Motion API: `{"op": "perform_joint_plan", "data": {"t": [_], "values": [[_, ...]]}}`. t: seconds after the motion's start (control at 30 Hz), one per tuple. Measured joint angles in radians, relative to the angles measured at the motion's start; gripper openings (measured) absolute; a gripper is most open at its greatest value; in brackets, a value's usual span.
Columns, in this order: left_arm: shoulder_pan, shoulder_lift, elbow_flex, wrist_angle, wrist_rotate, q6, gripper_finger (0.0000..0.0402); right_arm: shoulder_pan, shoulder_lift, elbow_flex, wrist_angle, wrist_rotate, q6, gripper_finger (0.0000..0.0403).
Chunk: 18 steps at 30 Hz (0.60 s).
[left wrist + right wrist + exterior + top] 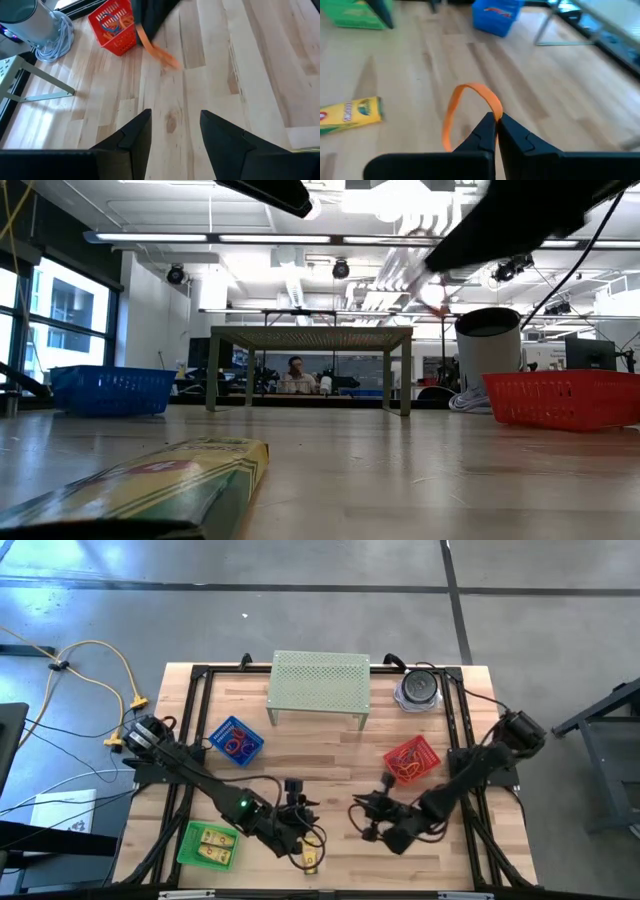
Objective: Pick & Place Office Desk Supplies
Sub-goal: Put the orange rubber band into the red bin
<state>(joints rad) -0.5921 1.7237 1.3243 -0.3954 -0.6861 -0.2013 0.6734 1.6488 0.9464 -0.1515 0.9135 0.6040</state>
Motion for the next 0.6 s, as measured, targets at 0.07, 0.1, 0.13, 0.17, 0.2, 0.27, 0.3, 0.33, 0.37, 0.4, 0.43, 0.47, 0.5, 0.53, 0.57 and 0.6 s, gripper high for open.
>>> {"op": "perform_joint_plan", "data": {"t": [0.07,0.1,0.13,0.17,0.2,0.27,0.3,0.33,0.37,0.4,0.43,0.47,0.5,0.53,0.57,0.6], "values": [[-0.005,0.000,0.000,0.000,0.000,-0.001,0.0160,0.029,-0.034,0.000,-0.083,0.043,0.074,0.0003],[-0.006,0.000,0.000,0.000,0.000,-0.001,0.0160,0.045,-0.052,0.000,-0.131,0.059,0.114,0.0003],[-0.008,0.000,0.000,0.000,0.000,-0.001,0.0160,0.062,-0.069,0.000,-0.182,0.077,0.153,0.0003],[-0.010,0.000,0.000,0.000,0.000,-0.001,0.0160,0.078,-0.086,0.000,-0.225,0.098,0.192,0.0003],[-0.013,0.000,0.000,0.000,0.000,-0.001,0.0160,0.091,-0.100,0.000,-0.267,0.114,0.235,0.0003],[-0.020,0.000,0.000,0.000,0.000,-0.017,0.0160,0.117,-0.126,0.000,-0.369,0.135,0.326,0.0003],[-0.024,0.000,0.000,0.000,0.000,-0.036,0.0160,0.128,-0.140,0.000,-0.428,0.135,0.383,0.0003],[-0.029,0.000,0.000,0.000,0.001,-0.054,0.0160,0.136,-0.153,0.000,-0.482,0.133,0.447,0.0003],[-0.033,0.000,0.000,0.000,0.002,-0.072,0.0160,0.142,-0.165,0.000,-0.540,0.130,0.514,0.0003],[-0.038,0.000,0.000,0.000,0.006,-0.092,0.0160,0.146,-0.175,0.000,-0.602,0.128,0.582,0.0003],[-0.043,0.000,0.000,0.000,0.010,-0.108,0.0160,0.153,-0.183,0.000,-0.665,0.127,0.650,0.0003],[-0.049,0.000,0.000,0.000,0.012,-0.114,0.0160,0.158,-0.190,0.000,-0.723,0.121,0.719,0.0003],[-0.053,0.000,0.000,0.000,0.013,-0.119,0.0160,0.160,-0.197,0.000,-0.780,0.108,0.786,0.0003],[-0.058,0.000,0.000,0.000,0.013,-0.126,0.0160,0.160,-0.203,0.000,-0.839,0.087,0.854,0.0003],[-0.063,0.000,0.000,0.000,0.014,-0.134,0.0160,0.160,-0.207,0.000,-0.899,0.061,0.919,0.0003],[-0.066,0.000,0.000,0.000,0.014,-0.142,0.0160,0.157,-0.209,0.000,-0.959,0.034,0.985,0.0003]]}}
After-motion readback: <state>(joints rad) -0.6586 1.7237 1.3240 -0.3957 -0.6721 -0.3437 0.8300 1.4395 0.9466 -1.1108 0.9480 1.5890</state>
